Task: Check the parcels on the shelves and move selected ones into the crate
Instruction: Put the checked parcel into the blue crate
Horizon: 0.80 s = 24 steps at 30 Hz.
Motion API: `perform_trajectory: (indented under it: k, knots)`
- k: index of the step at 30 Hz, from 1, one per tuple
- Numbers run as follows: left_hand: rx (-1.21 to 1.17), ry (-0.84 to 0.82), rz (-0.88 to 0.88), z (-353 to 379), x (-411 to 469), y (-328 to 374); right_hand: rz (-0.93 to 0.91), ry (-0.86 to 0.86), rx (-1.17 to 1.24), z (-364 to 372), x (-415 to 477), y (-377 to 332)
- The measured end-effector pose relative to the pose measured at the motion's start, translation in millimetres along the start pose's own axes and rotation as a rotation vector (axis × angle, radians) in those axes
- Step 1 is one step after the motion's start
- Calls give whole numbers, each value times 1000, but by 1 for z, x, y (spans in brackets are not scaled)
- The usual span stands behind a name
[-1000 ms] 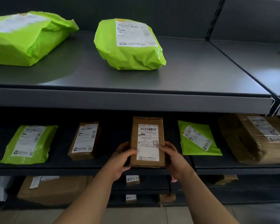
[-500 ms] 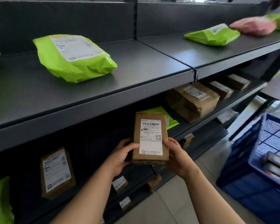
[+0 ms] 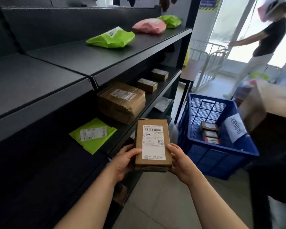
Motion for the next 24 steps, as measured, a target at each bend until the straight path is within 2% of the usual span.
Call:
perform_trajectory:
  k: [13,24]
  knots:
    - [45,-107,-117,167,185,7,-13,158,76,-205,22,-91]
    - [90,-214,-208,238,312,20,47,285,153,-323,79,-132]
Point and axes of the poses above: each hand's wrist, its own x-axis towards the middle knuckle, its own z-axis out of the palm, y = z × x, the point moved 1 cm from there along x, towards the middle knuckle, and after that the axes turned 14 degrees about -y, right-handed, at the moved point
